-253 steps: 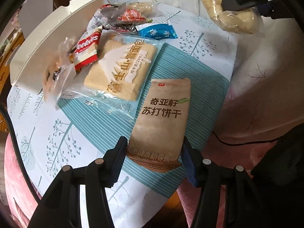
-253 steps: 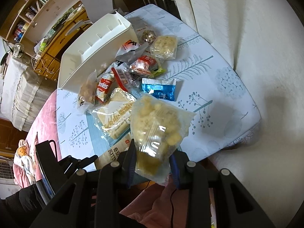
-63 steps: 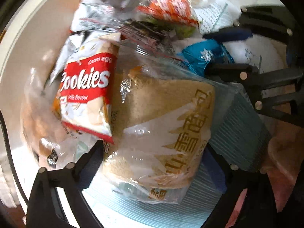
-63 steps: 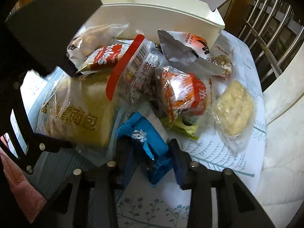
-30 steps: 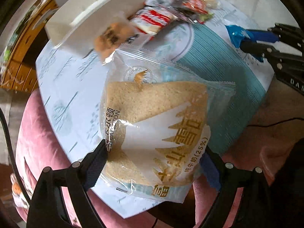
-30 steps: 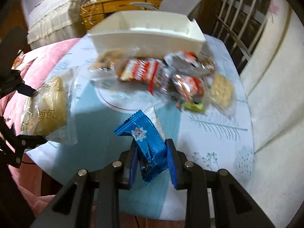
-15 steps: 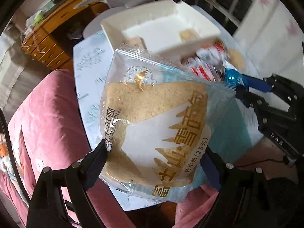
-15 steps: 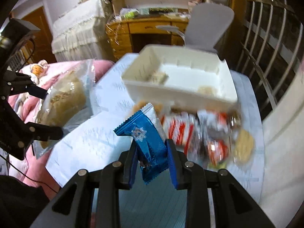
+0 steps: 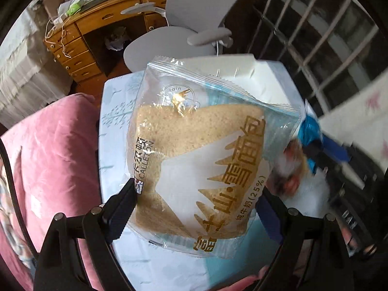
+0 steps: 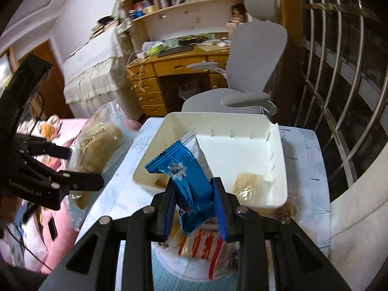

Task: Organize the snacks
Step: 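Carry the bread bag and blue snack into the white tray and open both grippers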

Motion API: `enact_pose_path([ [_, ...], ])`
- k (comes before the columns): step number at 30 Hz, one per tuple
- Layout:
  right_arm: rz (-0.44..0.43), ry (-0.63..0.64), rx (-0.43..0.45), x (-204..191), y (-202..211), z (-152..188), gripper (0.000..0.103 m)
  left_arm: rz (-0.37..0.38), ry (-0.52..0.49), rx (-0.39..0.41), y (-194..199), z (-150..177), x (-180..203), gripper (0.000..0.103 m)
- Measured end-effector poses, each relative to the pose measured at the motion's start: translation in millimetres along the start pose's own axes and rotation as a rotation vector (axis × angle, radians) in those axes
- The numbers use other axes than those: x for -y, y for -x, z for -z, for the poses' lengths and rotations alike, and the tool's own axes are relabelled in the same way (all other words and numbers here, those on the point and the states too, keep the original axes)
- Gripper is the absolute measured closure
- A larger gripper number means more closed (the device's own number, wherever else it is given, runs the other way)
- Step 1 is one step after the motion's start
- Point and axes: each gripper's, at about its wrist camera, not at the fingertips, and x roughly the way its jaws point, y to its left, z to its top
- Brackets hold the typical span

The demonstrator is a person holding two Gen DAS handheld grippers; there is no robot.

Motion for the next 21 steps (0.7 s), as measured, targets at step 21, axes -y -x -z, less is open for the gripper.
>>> enact_pose_path([
  [21,-0.049,-0.192,-0.152,96,-92,-3,0.058,0.074,0.124,-0.015,-107,-84,25,0.009],
])
